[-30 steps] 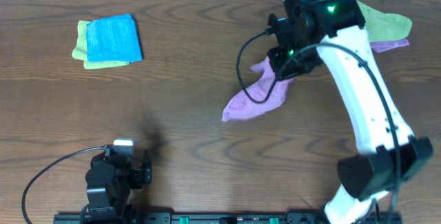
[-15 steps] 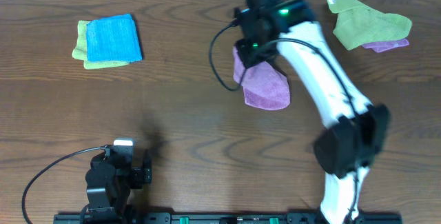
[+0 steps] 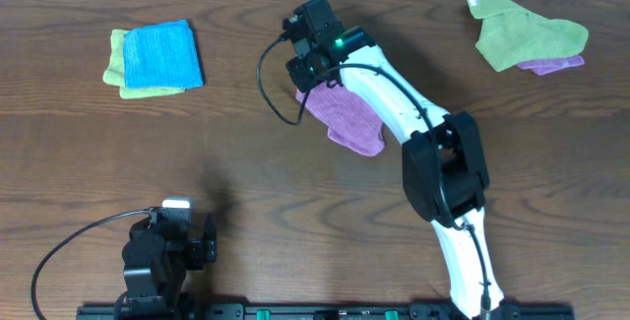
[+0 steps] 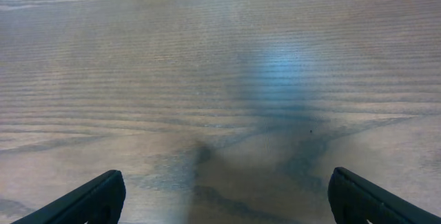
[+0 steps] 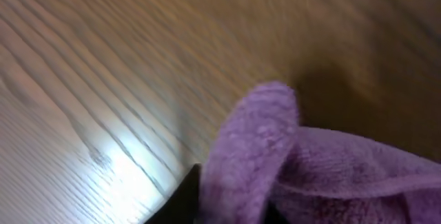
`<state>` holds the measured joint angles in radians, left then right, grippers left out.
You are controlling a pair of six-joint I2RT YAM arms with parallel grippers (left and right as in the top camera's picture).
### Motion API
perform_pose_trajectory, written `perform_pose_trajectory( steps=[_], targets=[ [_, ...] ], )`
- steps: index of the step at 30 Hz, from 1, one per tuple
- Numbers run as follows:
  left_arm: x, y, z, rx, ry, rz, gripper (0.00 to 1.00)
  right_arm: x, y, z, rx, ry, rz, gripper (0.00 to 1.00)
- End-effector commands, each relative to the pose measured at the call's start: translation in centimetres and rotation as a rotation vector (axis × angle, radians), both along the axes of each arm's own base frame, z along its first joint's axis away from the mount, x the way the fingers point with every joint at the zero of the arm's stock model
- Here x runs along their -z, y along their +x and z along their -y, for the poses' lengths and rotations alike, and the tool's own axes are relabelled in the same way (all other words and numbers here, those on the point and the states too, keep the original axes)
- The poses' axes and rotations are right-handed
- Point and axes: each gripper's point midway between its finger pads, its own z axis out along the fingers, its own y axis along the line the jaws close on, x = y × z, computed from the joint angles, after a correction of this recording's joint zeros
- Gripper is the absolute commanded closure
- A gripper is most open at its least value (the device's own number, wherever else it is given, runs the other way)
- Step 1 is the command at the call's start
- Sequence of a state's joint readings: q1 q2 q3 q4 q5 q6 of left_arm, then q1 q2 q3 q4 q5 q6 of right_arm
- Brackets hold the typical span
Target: Fold the cloth
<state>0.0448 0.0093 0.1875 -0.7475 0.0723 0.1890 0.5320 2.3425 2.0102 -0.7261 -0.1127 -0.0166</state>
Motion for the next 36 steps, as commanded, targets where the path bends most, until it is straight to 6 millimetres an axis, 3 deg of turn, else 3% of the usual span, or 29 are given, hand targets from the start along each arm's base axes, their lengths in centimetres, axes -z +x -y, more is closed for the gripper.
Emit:
perform_pose_trajectory(
  steps=[1, 5, 7, 12, 16, 21, 25, 30, 36],
  targets=[
    [1.1, -0.3, 0.1, 0.016, 0.009, -0.028, 0.05, -2.3, 0.6, -1.3, -0.009, 0.028, 0.055, 0.57],
    [1.1, -0.3, 0.1, 0.016, 0.009, -0.028, 0.05, -3.7, 0.9, -0.7, 0.020, -0.003, 0.073, 0.29],
    [1.1, -0.3, 0.1, 0.016, 0.009, -0.028, 0.05, -5.3, 1.3, -0.1, 0.043, -0.026, 0.106, 0.23],
    [1.0, -0.2, 0.1, 0.016, 0.009, -0.027, 0.05, -9.4, 1.4, 3.0, 0.152, -0.085, 0.137, 0.23],
    [1.0, -0.3, 0.1, 0.016, 0.008, -0.027, 0.05, -10.1, 0.5, 6.5, 0.233, -0.127, 0.073, 0.22],
    [0.7, 0.0, 0.3, -0.009, -0.036, -0.008, 0.05, -7.4, -1.3, 12.0, 0.306, -0.163, -0.133, 0.22],
    [-0.1, 0.5, 1.8, 0.017, -0.151, 0.025, 0.05, -5.9, -1.6, 13.4, 0.241, -0.062, -0.235, 0.27],
    [-0.1, 0.5, 1.9, 0.021, -0.153, 0.024, 0.05, -2.8, -2.8, 14.2, 0.188, 0.019, -0.364, 0.33],
    [-0.1, 0.5, 1.9, 0.021, -0.153, 0.024, 0.05, 0.8, -4.9, 13.8, 0.138, 0.034, -0.481, 0.35]
  ],
)
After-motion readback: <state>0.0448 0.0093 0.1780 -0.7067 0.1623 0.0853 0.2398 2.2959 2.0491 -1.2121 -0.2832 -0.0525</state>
